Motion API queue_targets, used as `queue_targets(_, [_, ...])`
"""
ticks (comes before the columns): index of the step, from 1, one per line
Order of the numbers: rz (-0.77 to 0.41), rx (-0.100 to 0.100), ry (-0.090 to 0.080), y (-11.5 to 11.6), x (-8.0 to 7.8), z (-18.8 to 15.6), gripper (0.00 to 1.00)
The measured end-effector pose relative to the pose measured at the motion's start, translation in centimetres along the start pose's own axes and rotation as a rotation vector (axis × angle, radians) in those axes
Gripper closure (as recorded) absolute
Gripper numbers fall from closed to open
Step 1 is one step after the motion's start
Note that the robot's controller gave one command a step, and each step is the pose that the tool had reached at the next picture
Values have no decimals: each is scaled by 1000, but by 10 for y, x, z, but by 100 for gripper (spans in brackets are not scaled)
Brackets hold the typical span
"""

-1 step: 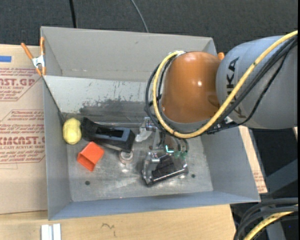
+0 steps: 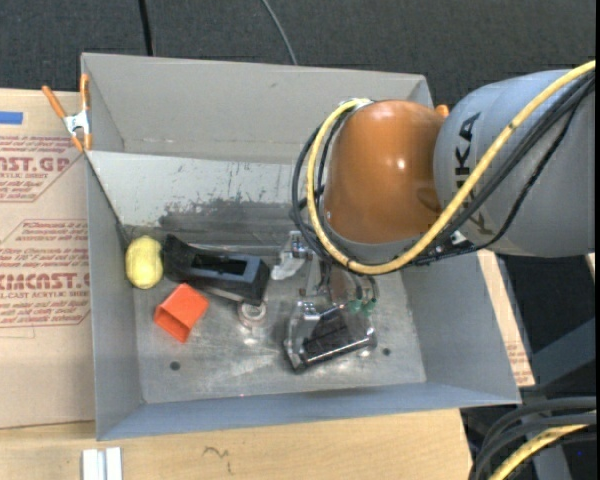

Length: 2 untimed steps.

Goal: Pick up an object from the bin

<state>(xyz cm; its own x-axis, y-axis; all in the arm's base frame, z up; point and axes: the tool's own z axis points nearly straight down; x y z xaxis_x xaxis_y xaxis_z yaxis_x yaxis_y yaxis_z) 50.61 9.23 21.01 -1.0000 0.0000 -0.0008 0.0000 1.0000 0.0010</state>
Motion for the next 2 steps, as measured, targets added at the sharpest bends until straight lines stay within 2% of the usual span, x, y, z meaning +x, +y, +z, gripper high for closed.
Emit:
queue_targets(1, [-6,-2,-9,64,-40,67,0])
queue_targets(2, [-232,1,2,72,-63,78,0])
